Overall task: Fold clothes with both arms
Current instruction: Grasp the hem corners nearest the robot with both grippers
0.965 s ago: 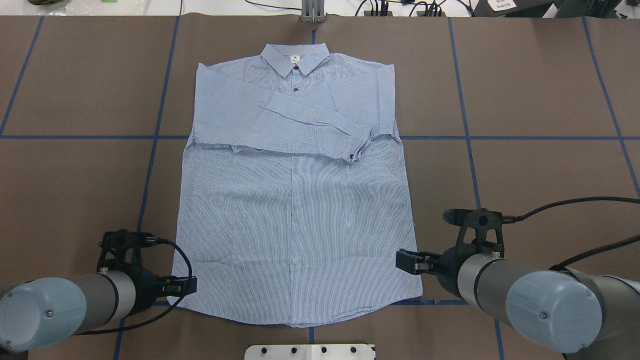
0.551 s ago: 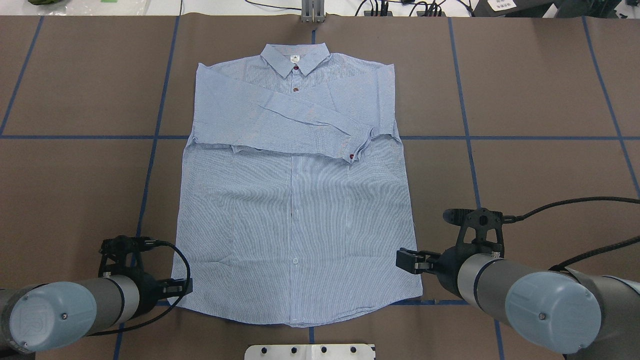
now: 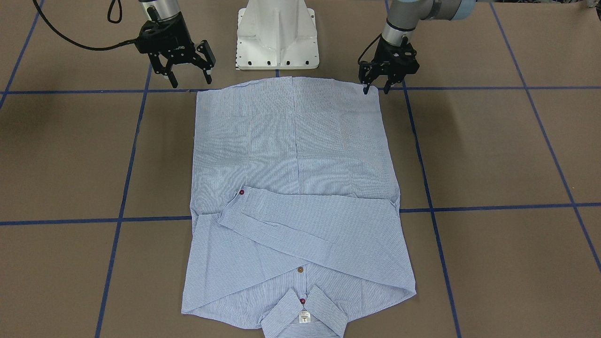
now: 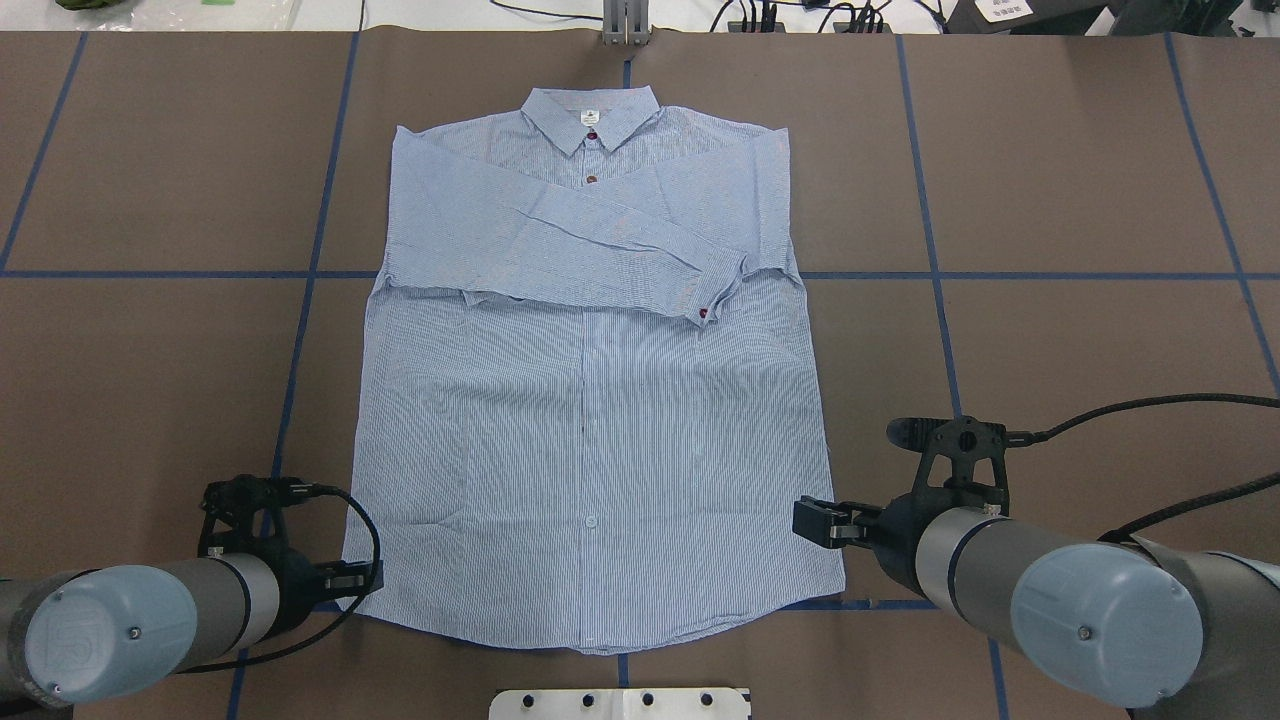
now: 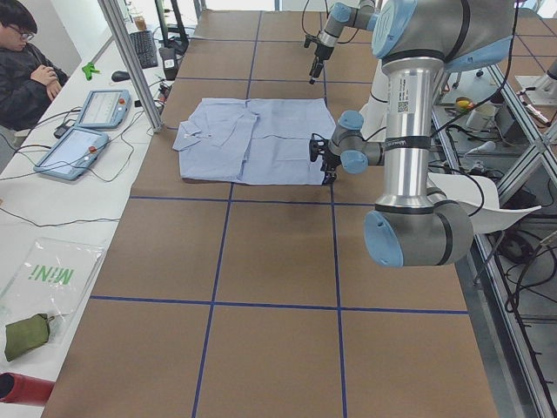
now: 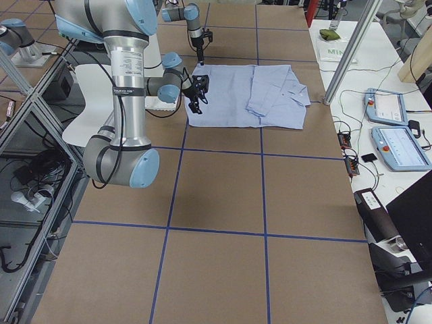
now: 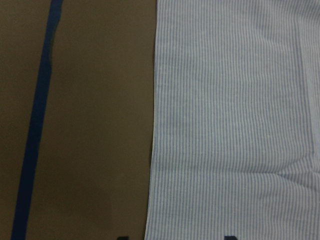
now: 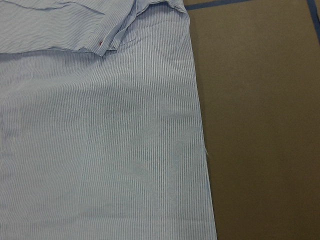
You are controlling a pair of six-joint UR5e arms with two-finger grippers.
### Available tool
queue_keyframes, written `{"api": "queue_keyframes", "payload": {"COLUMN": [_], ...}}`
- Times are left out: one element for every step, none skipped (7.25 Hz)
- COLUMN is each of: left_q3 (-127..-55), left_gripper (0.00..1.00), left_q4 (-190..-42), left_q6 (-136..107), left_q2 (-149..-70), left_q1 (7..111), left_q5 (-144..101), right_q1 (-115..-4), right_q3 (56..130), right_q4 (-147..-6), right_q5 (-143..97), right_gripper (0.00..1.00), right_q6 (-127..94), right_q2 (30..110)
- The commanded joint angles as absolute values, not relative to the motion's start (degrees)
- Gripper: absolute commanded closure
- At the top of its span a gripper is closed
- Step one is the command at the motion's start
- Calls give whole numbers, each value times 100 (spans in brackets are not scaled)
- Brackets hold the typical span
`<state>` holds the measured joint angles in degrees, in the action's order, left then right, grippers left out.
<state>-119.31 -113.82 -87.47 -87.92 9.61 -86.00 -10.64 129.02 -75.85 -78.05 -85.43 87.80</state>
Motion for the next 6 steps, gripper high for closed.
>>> {"api": "queue_keyframes", "payload": {"left_q3": [-11822, -11830, -11821, -11821, -11821, -11830], "left_gripper": [34, 34, 34, 36, 41, 47], "left_q4": [-11391, -11391, -11391, -11391, -11399, -11417], "left_q6": [-8754, -8754, -8754, -8771, -8806, -8815], "left_q2": [-8824, -8824, -8824, -8824, -8824, -8824], "left_q1": [940, 940, 914, 853, 792, 748], "left_q5": [-8604, -8613, -8622, -8622, -8622, -8622], "right_q1": [-1063, -1063, -1055, -1055, -1055, -1055], "right_q3": [12894, 12885, 12885, 12885, 12885, 12885], "right_q4": [-7585, -7585, -7585, -7585, -7585, -7585], "right_q5": [-7796, -7796, -7796, -7796, -7796, -7796], "right_gripper": [0, 0, 0, 0, 0, 0], "right_q6": [-8543, -8543, -8543, -8543, -8543, -8543], "right_q2": [8780, 8789, 8798, 8798, 8798, 8807]}}
